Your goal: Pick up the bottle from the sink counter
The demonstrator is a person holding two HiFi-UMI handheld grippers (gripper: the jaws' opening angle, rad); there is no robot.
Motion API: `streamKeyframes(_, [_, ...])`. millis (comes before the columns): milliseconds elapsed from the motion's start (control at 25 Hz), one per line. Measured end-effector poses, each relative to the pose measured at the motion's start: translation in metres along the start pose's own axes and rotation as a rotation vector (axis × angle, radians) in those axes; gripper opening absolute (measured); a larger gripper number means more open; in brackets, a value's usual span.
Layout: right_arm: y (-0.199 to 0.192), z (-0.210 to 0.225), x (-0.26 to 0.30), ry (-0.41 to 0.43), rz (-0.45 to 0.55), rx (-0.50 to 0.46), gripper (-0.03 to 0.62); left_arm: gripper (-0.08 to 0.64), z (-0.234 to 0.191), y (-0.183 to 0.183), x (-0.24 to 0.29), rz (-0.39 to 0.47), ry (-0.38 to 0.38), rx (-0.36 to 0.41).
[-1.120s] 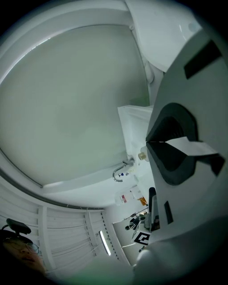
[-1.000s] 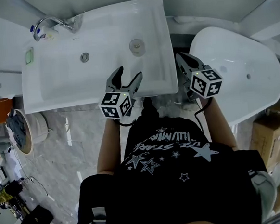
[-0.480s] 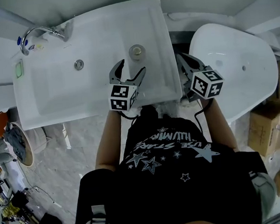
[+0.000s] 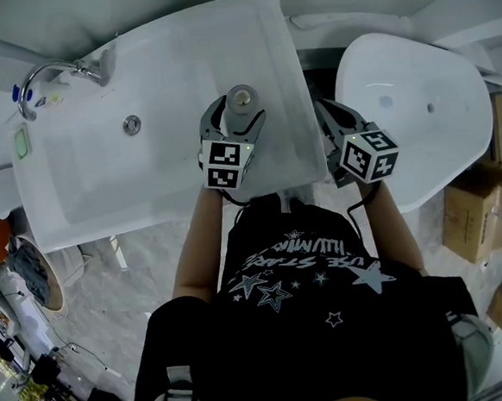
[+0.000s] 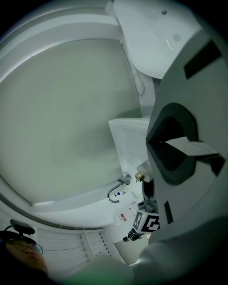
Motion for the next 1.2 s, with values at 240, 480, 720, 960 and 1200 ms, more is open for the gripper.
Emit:
streamKeyframes(240, [0.002, 0.01, 0.0, -0.029, 0.007, 0.028, 0.006, 0.351, -0.002, 0.003, 0.016, -0.006, 0.004, 0.022])
streamKeyframes(480, [0.004, 0.015, -0.002, -0.036, 0.011, 0.039, 0.006, 0.351, -0.005, 0.002, 0.029, -0.023, -0.002, -0.015])
streamKeyframes(720, [0.005, 0.022, -0.004, -0.034, 0.017, 0.054, 0.006, 0.351, -0.008, 0.001, 0.038, -0.077, -0.01, -0.034])
streamKeyframes(960, [0.004, 0.024, -0.006, -0.012, 0.019, 0.059, 0.006, 0.35, -0.001, 0.005, 0.033, -0.063, 0.039, 0.005])
streamKeyframes(1200, [0.005, 0.024, -0.013, 0.002, 0.021, 0.05, 0.006, 0.35, 0.008, 0.01, 0.015, -0.019, 0.052, -0.014])
Point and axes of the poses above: the fingertips, and each gripper's own axes: x forward along the fingers, z to its right, y out of its top, the point moved 9 cm from there along -x, backward along the fingers, and after that the axes turned 8 degrees about -z, right-handed, at the moved point
